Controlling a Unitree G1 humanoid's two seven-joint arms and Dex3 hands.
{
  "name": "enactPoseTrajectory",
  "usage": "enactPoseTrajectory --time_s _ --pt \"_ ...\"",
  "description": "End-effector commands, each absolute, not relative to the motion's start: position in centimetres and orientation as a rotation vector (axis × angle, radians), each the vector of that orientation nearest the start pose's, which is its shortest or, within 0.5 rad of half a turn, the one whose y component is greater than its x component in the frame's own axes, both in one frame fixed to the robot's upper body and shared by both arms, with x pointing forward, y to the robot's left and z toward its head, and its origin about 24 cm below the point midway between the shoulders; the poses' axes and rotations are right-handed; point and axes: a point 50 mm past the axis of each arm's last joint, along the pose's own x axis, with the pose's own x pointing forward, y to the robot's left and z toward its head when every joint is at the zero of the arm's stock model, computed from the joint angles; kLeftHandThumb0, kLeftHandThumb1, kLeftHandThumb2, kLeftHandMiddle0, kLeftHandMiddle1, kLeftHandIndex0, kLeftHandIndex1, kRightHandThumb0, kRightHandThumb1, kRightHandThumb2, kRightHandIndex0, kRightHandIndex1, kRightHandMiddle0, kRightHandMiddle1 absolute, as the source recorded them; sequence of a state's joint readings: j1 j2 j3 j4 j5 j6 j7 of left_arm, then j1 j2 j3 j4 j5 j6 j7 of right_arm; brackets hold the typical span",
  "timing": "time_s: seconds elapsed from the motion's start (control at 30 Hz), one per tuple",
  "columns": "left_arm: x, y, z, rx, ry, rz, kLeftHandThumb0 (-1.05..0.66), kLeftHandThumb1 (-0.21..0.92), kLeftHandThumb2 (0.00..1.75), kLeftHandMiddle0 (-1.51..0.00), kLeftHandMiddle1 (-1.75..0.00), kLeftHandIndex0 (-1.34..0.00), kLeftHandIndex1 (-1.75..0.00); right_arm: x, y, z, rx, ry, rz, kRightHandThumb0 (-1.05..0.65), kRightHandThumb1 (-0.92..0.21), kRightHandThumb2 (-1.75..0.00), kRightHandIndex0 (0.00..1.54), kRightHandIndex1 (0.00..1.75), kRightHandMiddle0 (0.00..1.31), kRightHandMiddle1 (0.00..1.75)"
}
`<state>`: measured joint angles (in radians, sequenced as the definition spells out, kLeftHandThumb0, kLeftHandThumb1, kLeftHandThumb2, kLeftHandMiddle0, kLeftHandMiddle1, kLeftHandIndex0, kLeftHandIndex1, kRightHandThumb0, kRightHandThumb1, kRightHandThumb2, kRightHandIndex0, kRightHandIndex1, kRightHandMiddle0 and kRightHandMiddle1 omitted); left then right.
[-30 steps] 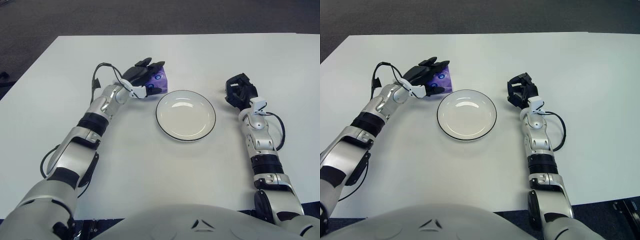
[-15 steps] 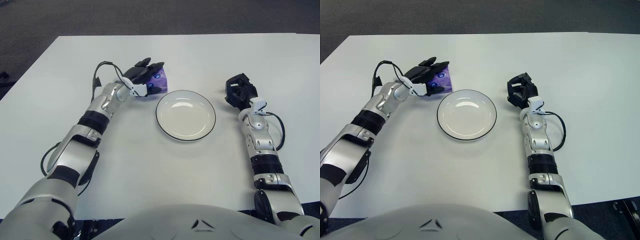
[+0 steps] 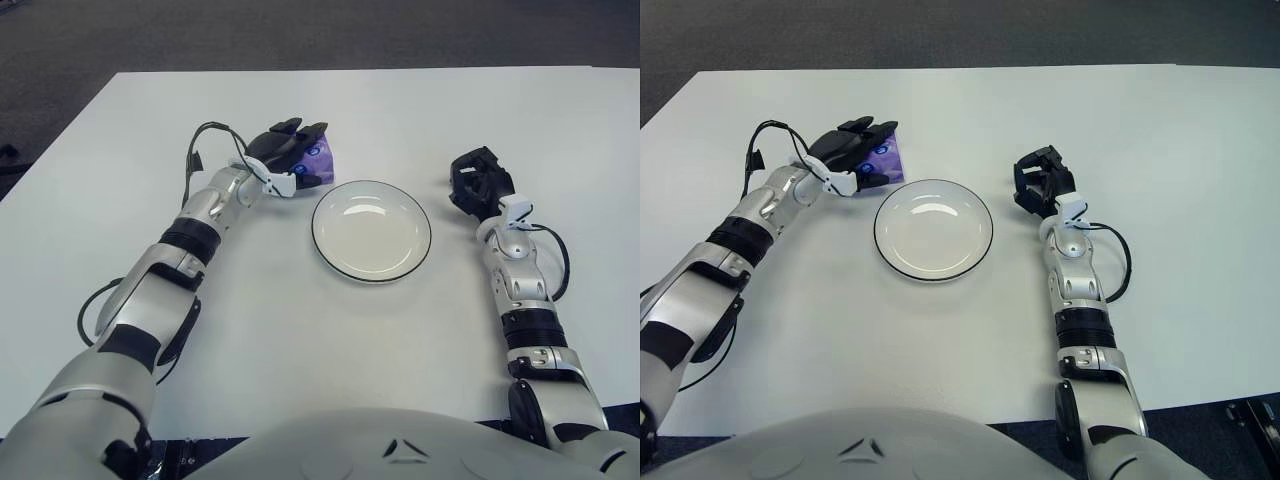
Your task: Put the tissue paper into the plate.
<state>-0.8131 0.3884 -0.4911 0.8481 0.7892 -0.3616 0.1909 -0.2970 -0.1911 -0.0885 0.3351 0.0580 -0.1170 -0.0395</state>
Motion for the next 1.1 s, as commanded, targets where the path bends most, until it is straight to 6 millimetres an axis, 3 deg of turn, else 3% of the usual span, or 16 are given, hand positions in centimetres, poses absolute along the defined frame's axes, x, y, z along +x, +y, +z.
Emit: enactPoseTrajectory --time_s 0.0,0.13,0.37,0.43,0.5,0.53,0.63,0.93,1.07 --pt "37.0 13.5 7.4 1.469 -0.368 -0.390 -0.46 0.92 0.18 -0.57 -0.79 -0.70 -0.21 28.1 -18.8 0.8 -0.074 0.133 -0.076 -0.38 -0.72 -0.78 0.70 1.75 0.32 1.75" --pt "37.2 14.2 7.3 1.486 -0.386 -0.376 -0.40 0.92 0.09 -0.42 -1.12 -0.63 -0.44 28.1 -18.8 0.8 -0.081 0.137 -0.065 -0.38 -0.73 -0.77 0.70 1.75 0.32 1.75" --pt "37.4 14.4 7.9 1.483 -0.427 -0.370 -0.35 0.92 0.02 -0.35 -1.26 -0.50 -0.78 28.1 -18.8 0.7 -0.088 0.140 -0.047 -0.37 -0.75 -0.74 0.69 1.75 0.31 1.75" --pt "37.5 14.5 8.1 1.481 -0.441 -0.367 -0.36 0.92 0.13 -0.34 -1.31 -0.52 -1.14 28.1 -18.8 0.7 -0.090 0.143 -0.041 -0.37 -0.76 -0.73 0.68 1.75 0.30 1.75" --pt "37.5 14.5 8.3 1.480 -0.453 -0.361 -0.36 0.92 0.17 -0.35 -1.33 -0.52 -1.26 28.1 -18.9 0.7 -0.091 0.145 -0.038 -0.37 -0.77 -0.72 0.68 1.75 0.30 1.75" --pt "37.5 14.5 8.3 1.479 -0.457 -0.359 -0.23 0.92 0.18 -0.40 -1.37 -0.52 -1.25 28.1 -18.9 0.7 -0.091 0.146 -0.036 -0.37 -0.77 -0.72 0.68 1.75 0.30 1.75" --pt "37.5 14.5 8.4 1.470 -0.472 -0.346 -0.08 0.92 0.20 -0.46 -1.40 -0.51 -1.24 28.1 -18.9 0.6 -0.092 0.149 -0.032 -0.37 -0.77 -0.71 0.68 1.75 0.30 1.75" --pt "37.4 14.6 9.2 1.411 -0.540 -0.312 0.00 0.92 0.21 -0.50 -1.39 -0.49 -1.30 28.1 -19.0 0.5 -0.098 0.158 -0.017 -0.37 -0.81 -0.66 0.67 1.74 0.28 1.74" --pt "37.4 14.2 10.7 1.346 -0.643 -0.290 0.00 0.78 0.49 -0.47 -1.48 -0.45 -1.39 28.2 -19.0 0.5 -0.103 0.163 -0.008 -0.36 -0.81 -0.65 0.67 1.73 0.28 1.74"
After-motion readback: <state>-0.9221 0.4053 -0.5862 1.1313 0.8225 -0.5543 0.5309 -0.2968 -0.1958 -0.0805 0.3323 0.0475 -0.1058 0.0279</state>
